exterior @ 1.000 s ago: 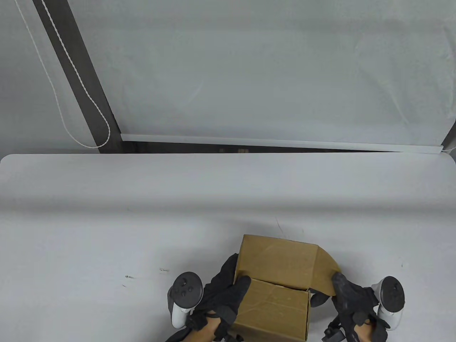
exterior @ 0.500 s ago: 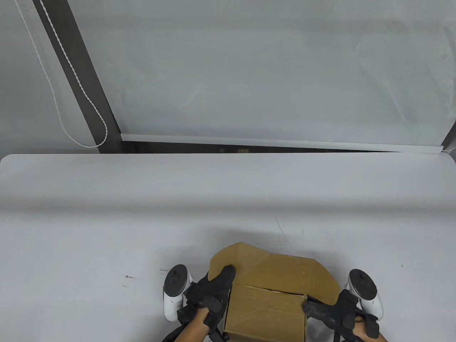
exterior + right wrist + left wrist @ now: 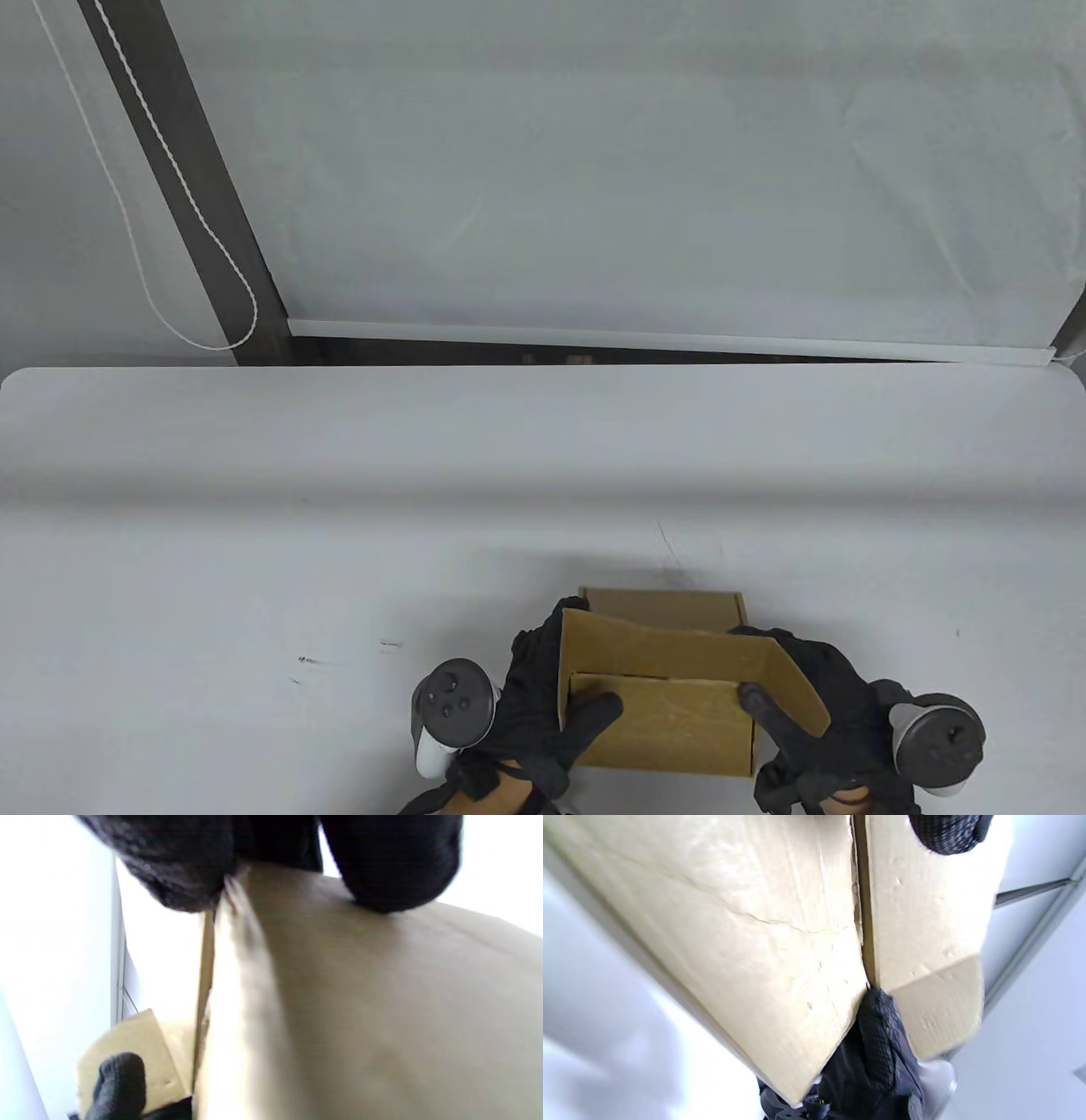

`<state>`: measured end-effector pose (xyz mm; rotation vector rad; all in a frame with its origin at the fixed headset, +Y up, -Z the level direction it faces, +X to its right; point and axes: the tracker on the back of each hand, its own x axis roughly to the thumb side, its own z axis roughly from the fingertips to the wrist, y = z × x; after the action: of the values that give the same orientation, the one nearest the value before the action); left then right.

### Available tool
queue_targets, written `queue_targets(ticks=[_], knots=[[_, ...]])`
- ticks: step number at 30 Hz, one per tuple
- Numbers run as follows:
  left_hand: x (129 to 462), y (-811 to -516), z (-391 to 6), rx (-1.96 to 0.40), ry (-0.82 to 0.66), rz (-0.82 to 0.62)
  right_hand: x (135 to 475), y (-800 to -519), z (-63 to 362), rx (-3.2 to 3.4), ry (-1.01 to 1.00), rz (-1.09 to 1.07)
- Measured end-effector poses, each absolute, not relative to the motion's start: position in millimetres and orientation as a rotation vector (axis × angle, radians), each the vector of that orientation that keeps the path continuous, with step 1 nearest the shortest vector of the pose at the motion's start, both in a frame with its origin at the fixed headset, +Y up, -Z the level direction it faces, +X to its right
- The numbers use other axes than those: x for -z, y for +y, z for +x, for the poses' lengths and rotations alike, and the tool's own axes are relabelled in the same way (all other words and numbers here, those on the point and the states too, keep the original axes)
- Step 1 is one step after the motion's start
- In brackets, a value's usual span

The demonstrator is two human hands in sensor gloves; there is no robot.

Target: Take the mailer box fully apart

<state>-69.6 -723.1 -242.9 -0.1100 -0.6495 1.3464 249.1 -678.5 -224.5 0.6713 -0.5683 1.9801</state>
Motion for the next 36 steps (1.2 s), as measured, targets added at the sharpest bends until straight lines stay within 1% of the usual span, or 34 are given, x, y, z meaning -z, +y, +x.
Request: queue_targets(ticks=[1, 3, 5, 7, 10, 12, 13, 14, 15, 19, 25, 32, 36], knots=[[244, -725, -71, -1.361, -0.630, -0.112, 225, -679, 248, -1.992, -0.541, 0.683], [247, -730, -75, -1.392, -0.583, -0.119, 233, -686, 245, -2.002, -0.376, 0.694], [249, -735, -76, -1.397, -0.538, -0.141, 240, -697, 246, -1.999, -0.117, 0.644], [251, -737, -76, -1.393, -0.519, -0.151, 242, -708, 248, -1.888, 0.064, 0.593], [250, -738, -73, -1.367, -0.531, -0.194, 241, -711, 255, -1.705, 0.003, 0.459], [248, -738, -68, -1.324, -0.539, -0.225, 239, -706, 260, -1.702, -0.077, 0.445], [247, -739, -66, -1.257, -0.535, -0.256, 238, -702, 263, -1.692, -0.146, 0.440], [247, -740, -64, -1.209, -0.562, -0.272, 235, -697, 266, -1.671, -0.215, 0.411], [247, -738, -59, -1.198, -0.588, -0.275, 232, -692, 268, -1.663, -0.265, 0.411], [246, -737, -50, -1.104, -0.612, -0.297, 225, -682, 276, -1.671, -0.416, 0.394], [244, -736, -47, -1.080, -0.655, -0.307, 224, -679, 281, -1.637, -0.454, 0.395], [241, -738, -40, -0.990, -0.687, -0.318, 220, -679, 282, -1.649, -0.514, 0.350], [237, -739, -37, -0.915, -0.726, -0.399, 218, -681, 284, -1.653, -0.522, 0.296]])
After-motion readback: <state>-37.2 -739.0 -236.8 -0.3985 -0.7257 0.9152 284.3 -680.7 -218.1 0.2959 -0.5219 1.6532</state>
